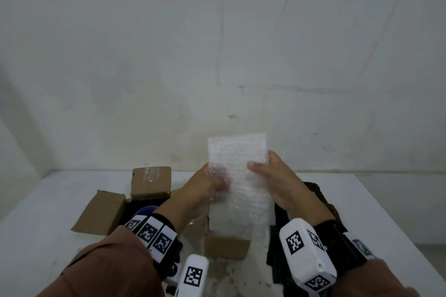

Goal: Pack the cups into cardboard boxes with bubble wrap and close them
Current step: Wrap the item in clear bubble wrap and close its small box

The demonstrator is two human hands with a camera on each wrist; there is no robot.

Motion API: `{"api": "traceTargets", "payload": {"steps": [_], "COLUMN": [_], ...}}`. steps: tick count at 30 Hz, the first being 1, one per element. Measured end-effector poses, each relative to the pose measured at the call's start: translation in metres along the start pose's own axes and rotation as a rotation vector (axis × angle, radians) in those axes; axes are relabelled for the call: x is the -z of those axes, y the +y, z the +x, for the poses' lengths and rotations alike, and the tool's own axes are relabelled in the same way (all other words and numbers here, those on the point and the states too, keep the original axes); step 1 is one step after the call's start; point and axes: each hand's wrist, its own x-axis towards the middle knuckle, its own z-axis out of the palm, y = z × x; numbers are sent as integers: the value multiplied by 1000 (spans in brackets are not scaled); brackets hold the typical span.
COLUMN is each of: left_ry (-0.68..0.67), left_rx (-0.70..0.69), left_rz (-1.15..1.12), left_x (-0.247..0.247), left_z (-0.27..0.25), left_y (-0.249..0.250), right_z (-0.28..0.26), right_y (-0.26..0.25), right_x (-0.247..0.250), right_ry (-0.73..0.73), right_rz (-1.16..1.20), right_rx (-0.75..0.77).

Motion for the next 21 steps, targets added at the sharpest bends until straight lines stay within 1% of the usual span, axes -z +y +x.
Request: {"api": "traceTargets", "payload": {"steps": [2, 3, 5, 9, 11, 12, 14, 16, 18, 21], "left_ry": [36, 42, 43, 29, 44, 53, 31, -5, 54, 154], "left_rx": [-5, -3, 34, 120, 188, 237, 343, 365, 338, 322], "left_rz": [-19, -12, -25, -244, -346, -361, -257, -67, 55, 250], "left_x": [5, 8, 12, 21, 27, 29, 31, 29, 27, 28], "left_z": [2, 1, 1, 0, 1, 2, 4, 8, 12, 19], "left_y": [-1, 0, -2, -8, -12, -12, -13, -16, -21, -27], "right_z": [-2, -3, -2, -2, -3, -4, -6, -4, -1, 3], "right_y": [13, 18, 24, 26, 25, 23, 22, 24, 29, 37], "right_x": [5, 7, 11, 13, 16, 17, 19, 19, 18, 23], "right_ry": [-48, -68, -45, 26, 45, 48, 24, -6, -8, -64], "right_rz": [-140, -213, -279, -222, -191, -167, -136, -163, -184, -91], "right_rx": [-99, -119, -133, -122, -128, -148, -188, -213, -233, -308]}}
